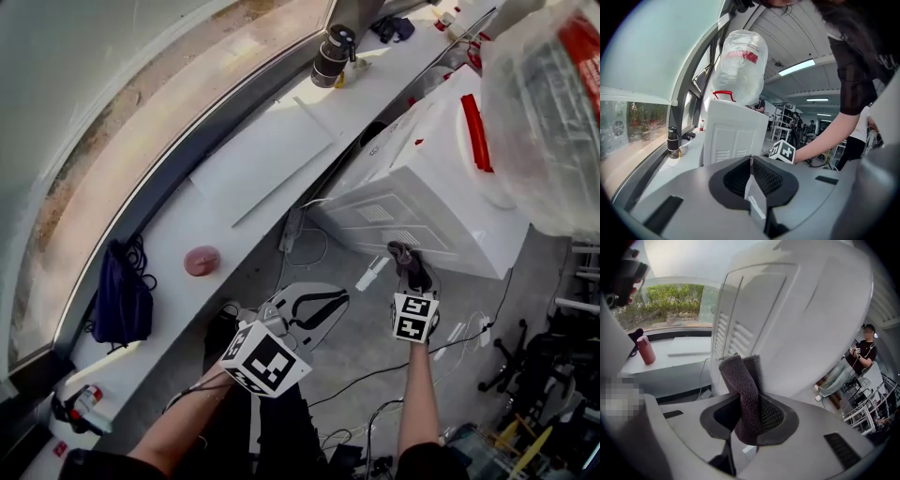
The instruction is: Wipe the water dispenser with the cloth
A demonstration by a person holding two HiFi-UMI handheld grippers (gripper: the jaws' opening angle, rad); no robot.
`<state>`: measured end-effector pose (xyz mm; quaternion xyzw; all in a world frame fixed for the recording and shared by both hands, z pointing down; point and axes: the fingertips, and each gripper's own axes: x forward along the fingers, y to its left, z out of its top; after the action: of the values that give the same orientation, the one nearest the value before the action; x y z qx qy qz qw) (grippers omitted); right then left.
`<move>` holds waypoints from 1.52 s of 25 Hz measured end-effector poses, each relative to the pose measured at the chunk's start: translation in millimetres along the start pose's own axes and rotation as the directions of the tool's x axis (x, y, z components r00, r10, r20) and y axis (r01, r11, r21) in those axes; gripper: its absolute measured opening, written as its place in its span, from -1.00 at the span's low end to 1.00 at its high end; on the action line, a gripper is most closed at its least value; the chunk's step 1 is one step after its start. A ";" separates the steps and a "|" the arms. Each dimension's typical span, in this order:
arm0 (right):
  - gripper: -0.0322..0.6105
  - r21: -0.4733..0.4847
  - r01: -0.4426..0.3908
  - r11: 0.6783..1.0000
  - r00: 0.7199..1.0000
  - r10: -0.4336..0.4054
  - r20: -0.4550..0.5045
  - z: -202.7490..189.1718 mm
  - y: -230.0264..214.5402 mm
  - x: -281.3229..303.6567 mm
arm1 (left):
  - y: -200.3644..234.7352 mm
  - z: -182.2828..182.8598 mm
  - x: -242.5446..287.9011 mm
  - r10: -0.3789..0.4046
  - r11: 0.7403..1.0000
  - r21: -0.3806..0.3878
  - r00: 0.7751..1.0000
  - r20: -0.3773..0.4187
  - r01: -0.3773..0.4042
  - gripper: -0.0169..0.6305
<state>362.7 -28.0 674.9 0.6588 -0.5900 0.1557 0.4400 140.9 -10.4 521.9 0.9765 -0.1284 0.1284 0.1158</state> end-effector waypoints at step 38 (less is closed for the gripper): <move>-0.58 0.436 -0.102 0.894 0.979 0.167 -0.114 -76.4 47.8 -10.7 | -3.9 2.2 6.1 0.059 0.997 -0.048 0.998 -0.011 -0.059 -0.86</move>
<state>340.2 41.1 729.3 0.6834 -0.5514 0.3597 0.3155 148.2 -8.7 520.8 0.9686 -0.1597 0.1334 0.1361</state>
